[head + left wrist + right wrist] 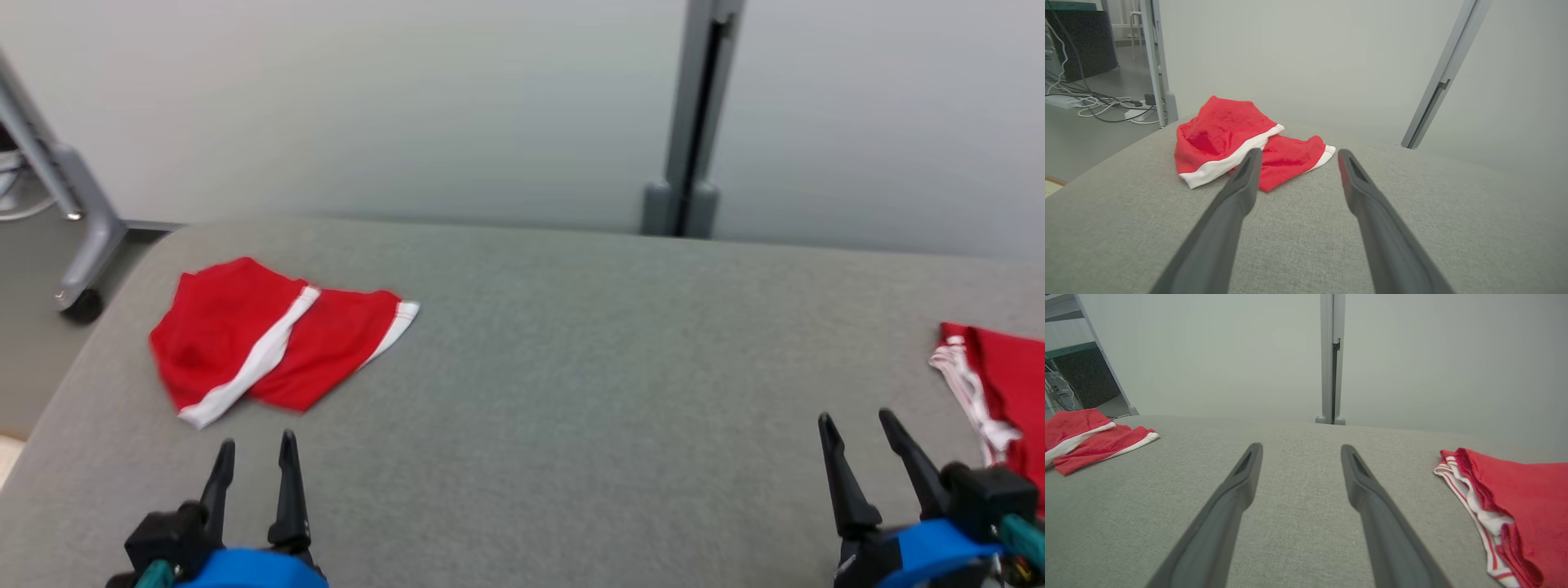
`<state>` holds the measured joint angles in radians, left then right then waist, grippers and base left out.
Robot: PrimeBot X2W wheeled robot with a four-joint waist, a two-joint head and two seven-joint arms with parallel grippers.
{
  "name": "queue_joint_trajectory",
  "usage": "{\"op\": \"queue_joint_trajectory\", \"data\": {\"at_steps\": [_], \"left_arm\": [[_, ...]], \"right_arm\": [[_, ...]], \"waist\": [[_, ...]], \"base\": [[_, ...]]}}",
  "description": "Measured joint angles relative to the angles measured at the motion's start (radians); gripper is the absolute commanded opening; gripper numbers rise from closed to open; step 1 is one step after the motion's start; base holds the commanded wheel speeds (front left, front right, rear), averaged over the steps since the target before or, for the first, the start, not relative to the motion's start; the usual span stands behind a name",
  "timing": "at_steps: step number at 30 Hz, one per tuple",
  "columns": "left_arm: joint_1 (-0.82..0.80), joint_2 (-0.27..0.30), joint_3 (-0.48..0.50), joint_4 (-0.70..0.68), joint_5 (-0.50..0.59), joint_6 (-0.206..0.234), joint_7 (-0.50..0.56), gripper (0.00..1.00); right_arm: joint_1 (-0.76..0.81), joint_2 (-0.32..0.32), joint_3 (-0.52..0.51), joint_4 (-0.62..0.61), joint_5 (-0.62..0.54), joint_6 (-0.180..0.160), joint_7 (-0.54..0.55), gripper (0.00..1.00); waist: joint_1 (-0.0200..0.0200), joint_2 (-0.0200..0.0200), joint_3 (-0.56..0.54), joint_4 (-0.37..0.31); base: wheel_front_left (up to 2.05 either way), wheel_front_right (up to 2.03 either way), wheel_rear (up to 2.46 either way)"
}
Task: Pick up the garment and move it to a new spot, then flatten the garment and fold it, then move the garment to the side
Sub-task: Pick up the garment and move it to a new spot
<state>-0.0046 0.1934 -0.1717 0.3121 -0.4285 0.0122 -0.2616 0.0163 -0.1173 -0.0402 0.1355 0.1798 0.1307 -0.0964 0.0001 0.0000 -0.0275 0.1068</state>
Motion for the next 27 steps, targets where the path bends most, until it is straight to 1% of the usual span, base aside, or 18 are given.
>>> {"op": "queue_joint_trajectory", "data": {"at_steps": [13,14,15,21,27], "left_arm": [[-0.015,0.003,0.002,0.004,-0.003,-0.002,0.0,1.0],[-0.009,0.002,0.002,0.004,-0.004,0.0,0.0,1.0],[-0.009,0.002,0.002,0.004,-0.004,0.0,0.0,1.0],[0.001,-0.001,0.006,0.002,-0.008,0.003,0.0,1.0],[0.002,-0.002,0.008,-0.003,-0.009,0.003,0.0,1.0]], "right_arm": [[0.002,0.005,0.036,-0.015,0.006,0.0,0.007,1.0],[0.0,0.004,0.041,-0.01,0.008,0.0,0.007,1.0],[0.0,0.004,0.041,-0.01,0.008,0.0,0.007,1.0],[-0.008,0.003,0.057,-0.002,0.015,0.0,0.007,1.0],[-0.015,0.003,0.072,0.003,0.016,0.0,0.007,1.0]], "waist": [[-0.0001,0.0,0.01,0.259],[-0.0001,0.0,0.016,0.294],[-0.0001,0.0,0.016,0.294],[-0.0001,0.0,0.034,0.373],[-0.0001,0.0,0.048,0.405]], "base": [[0.0,0.0,0.0],[0.0,0.0,0.0],[0.0,0.0,0.0],[0.0,0.0,0.0],[0.0,0.0,0.0]]}}
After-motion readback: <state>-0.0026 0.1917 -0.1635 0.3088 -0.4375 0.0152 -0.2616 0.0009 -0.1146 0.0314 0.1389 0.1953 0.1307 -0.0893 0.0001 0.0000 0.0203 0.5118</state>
